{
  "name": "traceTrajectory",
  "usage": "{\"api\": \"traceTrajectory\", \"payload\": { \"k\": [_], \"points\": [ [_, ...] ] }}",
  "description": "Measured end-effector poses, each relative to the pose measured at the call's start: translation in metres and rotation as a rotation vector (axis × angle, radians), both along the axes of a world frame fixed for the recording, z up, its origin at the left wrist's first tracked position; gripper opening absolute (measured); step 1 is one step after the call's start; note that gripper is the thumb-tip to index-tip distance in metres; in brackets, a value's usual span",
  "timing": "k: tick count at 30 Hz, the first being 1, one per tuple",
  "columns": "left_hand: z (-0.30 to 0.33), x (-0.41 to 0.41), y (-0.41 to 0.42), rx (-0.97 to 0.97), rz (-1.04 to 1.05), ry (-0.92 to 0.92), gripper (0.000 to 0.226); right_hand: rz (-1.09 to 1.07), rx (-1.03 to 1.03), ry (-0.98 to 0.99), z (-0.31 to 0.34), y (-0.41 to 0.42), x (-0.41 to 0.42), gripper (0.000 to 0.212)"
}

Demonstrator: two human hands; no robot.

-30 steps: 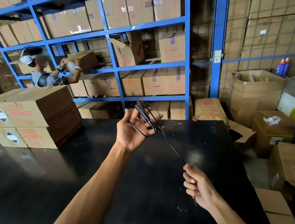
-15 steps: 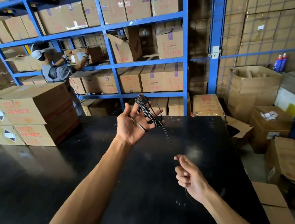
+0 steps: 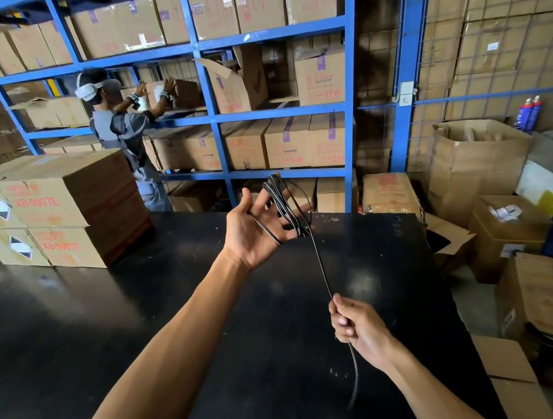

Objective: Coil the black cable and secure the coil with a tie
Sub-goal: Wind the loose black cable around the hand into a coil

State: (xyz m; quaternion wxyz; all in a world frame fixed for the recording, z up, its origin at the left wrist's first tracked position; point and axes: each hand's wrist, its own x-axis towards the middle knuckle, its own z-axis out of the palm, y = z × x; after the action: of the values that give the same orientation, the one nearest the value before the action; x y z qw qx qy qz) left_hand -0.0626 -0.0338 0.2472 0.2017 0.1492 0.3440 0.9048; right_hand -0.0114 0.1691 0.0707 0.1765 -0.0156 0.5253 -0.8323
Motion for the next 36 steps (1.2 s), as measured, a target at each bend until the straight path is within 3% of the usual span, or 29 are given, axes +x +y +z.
{"api": "traceTrajectory", "payload": {
  "k": [2,6,9,11,13,15,19,22,27,31,36],
  "points": [
    [-0.002,0.004,0.003,-0.018,-0.074,0.014,0.063,0.012,0.105,-0.009,-0.001,0.000,0.003,0.033],
    [-0.010,0.017,0.004,-0.144,-0.352,0.072,0.063,-0.099,0.558,0.015,0.007,0.004,-0.002,0.051],
    [-0.027,0.029,0.003,-0.357,-0.606,0.033,0.068,-0.172,0.672,0.057,0.026,0.022,-0.022,0.046],
    [-0.041,0.037,0.006,-0.536,-0.757,0.048,0.073,-0.092,0.761,0.113,0.050,0.038,-0.035,0.037],
    [-0.054,0.043,0.011,-0.669,-0.862,0.025,0.075,0.048,0.890,0.178,0.078,0.049,-0.043,0.045],
    [-0.063,0.046,0.014,-0.746,-0.878,-0.060,0.075,0.132,1.025,0.244,0.101,0.052,-0.048,0.056],
    [-0.087,0.042,0.014,-0.838,-0.647,-0.191,0.067,-0.005,1.085,0.302,0.124,0.049,-0.052,0.035],
    [-0.100,0.032,0.009,-0.764,-0.335,-0.287,0.067,-0.049,0.986,0.334,0.130,0.043,-0.040,0.025],
    [-0.087,0.014,0.001,-0.404,0.019,-0.309,0.066,-0.012,0.846,0.438,0.109,0.019,-0.007,0.018],
    [-0.067,0.004,0.000,-0.221,0.023,-0.232,0.068,0.052,0.583,0.403,0.074,-0.001,0.008,0.023],
    [-0.050,0.002,-0.004,-0.069,-0.111,-0.164,0.067,0.115,0.529,0.327,0.043,-0.002,0.017,0.028]
  ]
}}
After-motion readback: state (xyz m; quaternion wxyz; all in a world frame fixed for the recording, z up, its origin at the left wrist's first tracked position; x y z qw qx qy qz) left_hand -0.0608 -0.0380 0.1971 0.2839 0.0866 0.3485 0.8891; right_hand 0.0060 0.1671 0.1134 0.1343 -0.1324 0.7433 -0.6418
